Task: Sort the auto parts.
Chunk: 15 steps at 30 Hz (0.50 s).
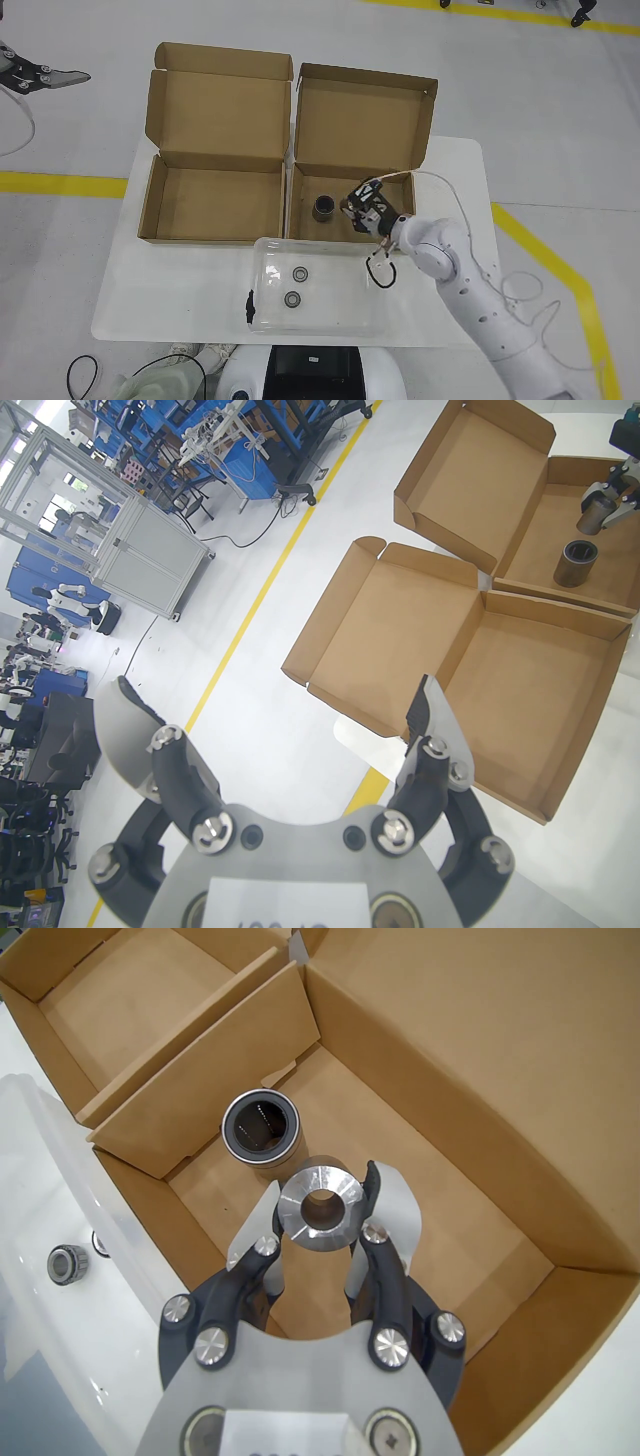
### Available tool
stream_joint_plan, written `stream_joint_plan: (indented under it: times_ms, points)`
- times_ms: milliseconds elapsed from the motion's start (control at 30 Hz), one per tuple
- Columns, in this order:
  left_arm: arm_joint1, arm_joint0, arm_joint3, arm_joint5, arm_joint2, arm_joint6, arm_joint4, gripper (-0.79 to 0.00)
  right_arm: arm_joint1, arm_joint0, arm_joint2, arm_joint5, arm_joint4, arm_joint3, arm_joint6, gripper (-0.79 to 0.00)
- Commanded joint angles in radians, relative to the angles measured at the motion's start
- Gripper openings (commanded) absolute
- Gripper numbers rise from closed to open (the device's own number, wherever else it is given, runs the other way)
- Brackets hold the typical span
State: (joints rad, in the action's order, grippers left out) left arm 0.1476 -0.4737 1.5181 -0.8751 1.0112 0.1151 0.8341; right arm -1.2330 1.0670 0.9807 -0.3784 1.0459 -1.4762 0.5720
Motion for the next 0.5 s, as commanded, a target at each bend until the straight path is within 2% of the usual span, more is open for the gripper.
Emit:
stream_joint_plan:
  times_ms: [0,200,467]
  points:
    - [0.0,0.0,0.0,0.0,0.0,0.0,0.0,0.0,-0.005,-0.024,-0.013,0.004,-0.013,0.009,0.047,-0.785]
    - [0.0,0.0,0.0,0.0,0.0,0.0,0.0,0.0,-0.02,-0.087,-0.054,0.027,-0.043,0.046,0.158,-0.785]
    - [0.0,0.0,0.0,0.0,0.0,0.0,0.0,0.0,-0.038,-0.14,-0.099,0.064,-0.047,0.106,0.229,-0.785]
